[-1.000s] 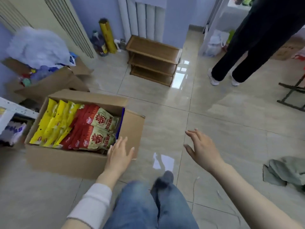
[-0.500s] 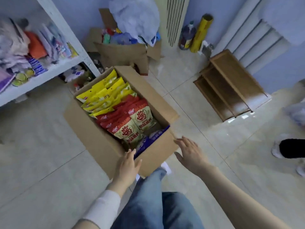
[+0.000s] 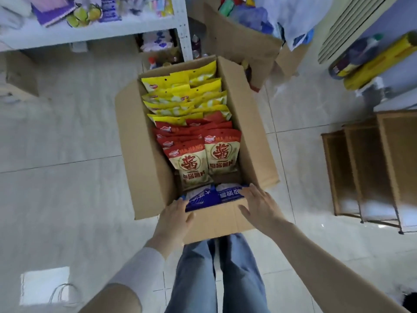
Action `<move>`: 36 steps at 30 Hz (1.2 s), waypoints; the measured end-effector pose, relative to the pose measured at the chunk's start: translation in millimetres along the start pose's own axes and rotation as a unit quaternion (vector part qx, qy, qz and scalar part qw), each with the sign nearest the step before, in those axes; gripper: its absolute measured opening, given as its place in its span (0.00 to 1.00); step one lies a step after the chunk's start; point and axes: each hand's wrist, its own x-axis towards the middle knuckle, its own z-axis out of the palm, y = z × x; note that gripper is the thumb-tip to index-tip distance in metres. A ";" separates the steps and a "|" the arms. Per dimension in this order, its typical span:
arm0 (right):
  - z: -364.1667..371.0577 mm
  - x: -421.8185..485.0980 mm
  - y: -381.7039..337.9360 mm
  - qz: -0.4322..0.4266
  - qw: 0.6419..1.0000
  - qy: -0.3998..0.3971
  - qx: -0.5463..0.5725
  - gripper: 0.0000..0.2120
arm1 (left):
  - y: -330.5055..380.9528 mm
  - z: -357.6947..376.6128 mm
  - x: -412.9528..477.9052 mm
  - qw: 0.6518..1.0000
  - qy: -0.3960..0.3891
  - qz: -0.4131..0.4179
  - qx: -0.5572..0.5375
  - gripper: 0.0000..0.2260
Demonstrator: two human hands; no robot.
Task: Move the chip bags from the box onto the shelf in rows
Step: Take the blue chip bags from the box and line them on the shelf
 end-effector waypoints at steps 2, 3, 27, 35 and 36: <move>14.5 21.4 10.9 -0.030 0.999 -0.005 -0.023 0.23 | -5.7 15.1 17.2 1.000 0.008 -0.013 -0.009 0.22; 24.0 31.8 18.1 -0.041 0.999 0.005 -0.024 0.23 | -8.8 23.3 25.5 1.000 0.010 -0.015 -0.015 0.23; 32.2 144.6 39.7 -0.196 0.958 0.187 -0.099 0.05 | -36.0 7.8 117.8 0.986 0.161 -0.010 -0.045 0.11; 36.2 166.5 25.3 -0.221 0.938 0.212 -0.161 0.16 | -23.5 6.2 152.1 0.968 0.230 -0.017 0.096 0.17; 39.5 168.6 24.9 -0.227 0.937 0.210 -0.163 0.16 | -22.3 8.7 152.8 0.969 0.222 -0.016 0.104 0.17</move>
